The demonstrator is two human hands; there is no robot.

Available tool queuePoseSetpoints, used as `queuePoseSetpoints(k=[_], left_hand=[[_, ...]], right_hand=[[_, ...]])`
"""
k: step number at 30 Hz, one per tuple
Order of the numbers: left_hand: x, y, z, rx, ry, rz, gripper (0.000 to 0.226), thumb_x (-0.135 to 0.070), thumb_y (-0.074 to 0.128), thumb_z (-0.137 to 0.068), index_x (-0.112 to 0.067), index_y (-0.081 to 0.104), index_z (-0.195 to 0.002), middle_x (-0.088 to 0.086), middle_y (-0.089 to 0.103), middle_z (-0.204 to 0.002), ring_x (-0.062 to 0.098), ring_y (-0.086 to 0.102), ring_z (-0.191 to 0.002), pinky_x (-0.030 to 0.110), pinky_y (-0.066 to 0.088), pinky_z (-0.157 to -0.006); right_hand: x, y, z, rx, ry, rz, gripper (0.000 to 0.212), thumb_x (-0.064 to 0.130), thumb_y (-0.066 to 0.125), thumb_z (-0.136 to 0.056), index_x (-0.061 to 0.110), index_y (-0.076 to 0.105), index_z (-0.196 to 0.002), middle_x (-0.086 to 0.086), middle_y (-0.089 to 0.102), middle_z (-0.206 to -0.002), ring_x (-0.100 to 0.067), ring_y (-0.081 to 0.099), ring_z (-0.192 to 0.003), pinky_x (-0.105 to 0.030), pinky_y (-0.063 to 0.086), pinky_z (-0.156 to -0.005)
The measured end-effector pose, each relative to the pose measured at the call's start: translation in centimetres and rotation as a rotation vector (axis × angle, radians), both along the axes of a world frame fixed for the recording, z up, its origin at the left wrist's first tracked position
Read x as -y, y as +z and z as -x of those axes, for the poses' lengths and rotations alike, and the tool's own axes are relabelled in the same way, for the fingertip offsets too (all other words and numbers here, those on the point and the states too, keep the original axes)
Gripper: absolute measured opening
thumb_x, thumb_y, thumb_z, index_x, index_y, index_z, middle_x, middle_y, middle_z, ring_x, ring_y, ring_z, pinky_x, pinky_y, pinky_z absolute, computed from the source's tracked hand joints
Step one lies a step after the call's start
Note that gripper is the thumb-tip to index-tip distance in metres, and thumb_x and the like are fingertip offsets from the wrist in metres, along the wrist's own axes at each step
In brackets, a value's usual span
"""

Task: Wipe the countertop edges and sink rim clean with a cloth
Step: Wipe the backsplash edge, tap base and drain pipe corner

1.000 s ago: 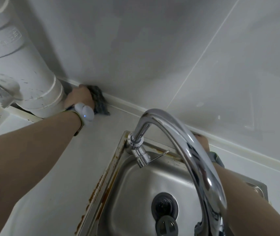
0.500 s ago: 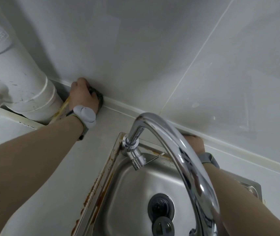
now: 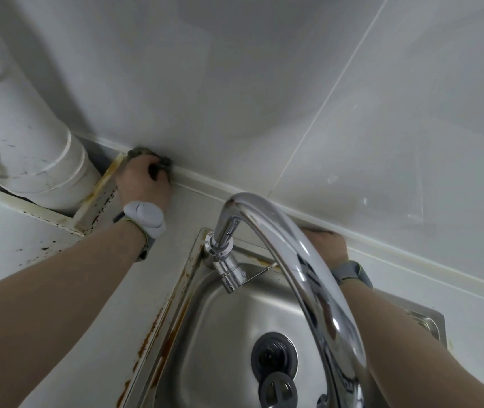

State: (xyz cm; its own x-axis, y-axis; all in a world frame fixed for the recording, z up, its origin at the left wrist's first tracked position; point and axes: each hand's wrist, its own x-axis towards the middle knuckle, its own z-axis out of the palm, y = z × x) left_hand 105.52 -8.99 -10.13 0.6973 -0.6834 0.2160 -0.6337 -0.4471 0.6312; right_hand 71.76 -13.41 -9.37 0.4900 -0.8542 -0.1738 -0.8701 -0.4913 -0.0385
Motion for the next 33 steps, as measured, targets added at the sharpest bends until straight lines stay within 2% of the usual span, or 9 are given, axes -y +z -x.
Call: queuePoseSetpoints(k=[4,10,16,19,21,23,25,28,33], left_hand=[[-0.7,-0.2,2.4,0.057,-0.195,-0.012,0.019,-0.015,0.060,-0.085,-0.013,0.071,-0.100,0.007,0.064,-0.109,0.030,0.061,-0.088,0.029,0.046,-0.073],[-1.1,-1.2,-2.7,0.171,-0.003,-0.357,0.023,-0.016,0.052,-0.091,-0.014,0.075,-0.095,0.012,0.071,-0.093,0.031,0.059,-0.075,0.031,0.042,-0.059],[0.4,-0.8,-0.4,-0.024,0.024,-0.423,0.021,-0.016,0.050,-0.092,-0.007,0.069,-0.088,0.016,0.069,-0.091,0.025,0.048,-0.068,0.032,0.040,-0.064],[-1.3,0.7,4.1,-0.034,-0.139,-0.362,0.038,-0.032,0.046,-0.085,-0.007,0.074,-0.090,0.017,0.072,-0.094,0.033,0.061,-0.077,0.033,0.045,-0.070],[-2.2,2.8,7.3,-0.173,-0.376,-0.345,0.066,-0.045,0.030,-0.071,0.009,0.068,-0.077,0.024,0.070,-0.099,0.038,0.063,-0.092,0.035,0.044,-0.080],[-1.7,3.2,8.0,-0.132,-0.506,-0.461,0.066,-0.038,0.024,-0.072,0.011,0.066,-0.081,0.026,0.067,-0.107,0.038,0.059,-0.103,0.033,0.038,-0.084],[-0.8,2.6,6.8,-0.028,-0.561,-0.530,0.050,-0.031,0.038,-0.091,0.006,0.070,-0.100,0.019,0.068,-0.112,0.035,0.058,-0.107,0.031,0.037,-0.087],[-0.2,0.4,2.6,0.099,-0.478,-0.483,0.025,-0.026,0.055,-0.092,-0.020,0.074,-0.107,0.005,0.072,-0.107,0.030,0.061,-0.097,0.033,0.049,-0.084],[-0.2,-0.3,-1.3,0.145,-0.191,-0.493,0.024,-0.023,0.051,-0.092,-0.016,0.073,-0.100,0.009,0.072,-0.100,0.029,0.061,-0.081,0.032,0.049,-0.069]], right_hand=[[0.1,0.1,0.0,-0.042,0.008,-0.017,0.028,0.029,0.046,-0.096,0.012,0.069,-0.093,-0.006,0.072,-0.086,-0.032,0.066,-0.085,-0.035,0.046,-0.076],[0.4,-1.0,0.3,-0.014,0.023,0.030,0.030,0.037,0.046,-0.094,0.019,0.069,-0.084,-0.001,0.070,-0.075,-0.029,0.066,-0.075,-0.031,0.043,-0.068],[0.4,-1.4,0.4,-0.015,0.013,0.027,0.037,0.042,0.040,-0.087,0.020,0.067,-0.073,-0.002,0.067,-0.062,-0.029,0.065,-0.063,-0.029,0.040,-0.058],[0.8,-1.2,0.3,-0.032,0.021,0.039,0.037,0.037,0.041,-0.091,0.016,0.069,-0.080,-0.005,0.070,-0.071,-0.033,0.066,-0.070,-0.034,0.046,-0.064],[0.5,-0.8,0.1,0.022,0.048,0.080,0.039,0.034,0.042,-0.087,0.011,0.069,-0.072,-0.008,0.067,-0.060,-0.034,0.064,-0.056,-0.037,0.048,-0.054],[0.2,-0.5,0.0,0.096,0.061,0.084,0.042,0.034,0.040,-0.077,0.009,0.067,-0.057,-0.008,0.057,-0.041,-0.031,0.054,-0.033,-0.035,0.044,-0.036],[0.2,-0.5,0.1,0.093,0.060,0.091,0.040,0.032,0.041,-0.077,0.009,0.067,-0.056,-0.008,0.056,-0.040,-0.030,0.053,-0.032,-0.035,0.044,-0.035],[0.3,-1.0,0.3,0.052,0.029,0.117,0.039,0.035,0.044,-0.084,0.012,0.068,-0.065,-0.007,0.062,-0.050,-0.032,0.060,-0.046,-0.036,0.048,-0.049],[0.4,-1.8,0.5,0.064,0.014,0.123,0.042,0.042,0.038,-0.080,0.017,0.062,-0.056,-0.004,0.055,-0.042,-0.028,0.056,-0.039,-0.031,0.043,-0.045]])
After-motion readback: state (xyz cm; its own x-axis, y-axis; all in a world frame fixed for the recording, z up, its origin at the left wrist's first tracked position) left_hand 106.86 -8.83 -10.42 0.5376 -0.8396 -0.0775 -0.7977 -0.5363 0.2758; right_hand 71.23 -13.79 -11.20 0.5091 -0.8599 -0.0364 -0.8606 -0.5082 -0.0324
